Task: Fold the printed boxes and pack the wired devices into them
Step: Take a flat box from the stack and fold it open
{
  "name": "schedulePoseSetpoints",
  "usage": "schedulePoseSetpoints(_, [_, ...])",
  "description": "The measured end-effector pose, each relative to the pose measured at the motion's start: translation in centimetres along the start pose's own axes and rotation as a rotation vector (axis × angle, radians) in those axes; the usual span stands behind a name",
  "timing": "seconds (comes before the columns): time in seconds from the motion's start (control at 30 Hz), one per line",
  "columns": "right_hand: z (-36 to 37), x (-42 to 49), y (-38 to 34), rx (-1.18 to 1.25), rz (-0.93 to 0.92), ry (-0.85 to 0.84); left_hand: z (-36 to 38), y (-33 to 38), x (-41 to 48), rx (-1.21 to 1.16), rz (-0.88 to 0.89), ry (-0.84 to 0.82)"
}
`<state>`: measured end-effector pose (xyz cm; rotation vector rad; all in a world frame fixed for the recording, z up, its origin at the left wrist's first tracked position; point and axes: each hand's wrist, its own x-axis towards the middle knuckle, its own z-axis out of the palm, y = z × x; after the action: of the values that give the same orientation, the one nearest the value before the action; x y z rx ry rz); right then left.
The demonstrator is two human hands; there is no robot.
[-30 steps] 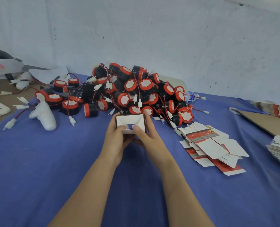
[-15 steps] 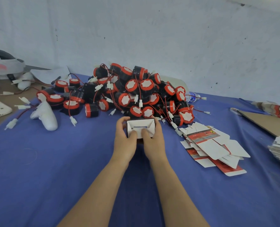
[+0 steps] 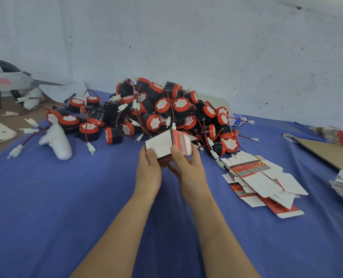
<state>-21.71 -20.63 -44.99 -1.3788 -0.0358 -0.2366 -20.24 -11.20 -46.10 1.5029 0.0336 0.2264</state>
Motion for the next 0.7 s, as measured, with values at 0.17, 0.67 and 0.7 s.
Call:
schedulePoseSetpoints(0.17, [0.4,-0.3,-0.3,-0.364,-0.188,0.014,-0.6,0.7,0.3,-0.155,-0.019,-0.033])
schedulePoseSetpoints(0.67, [1.2,-0.9,0.2,-0.984,-0.288,-0.221,-1.1,0.2,0.4,-0.049,-0.046,-0.042])
schedulePoseSetpoints(0.7, [1.0,-1.0,0.2,-0.896,-0.292,-0.142,-1.2,0.0,0.5,-0.066,-0.070,-0.033])
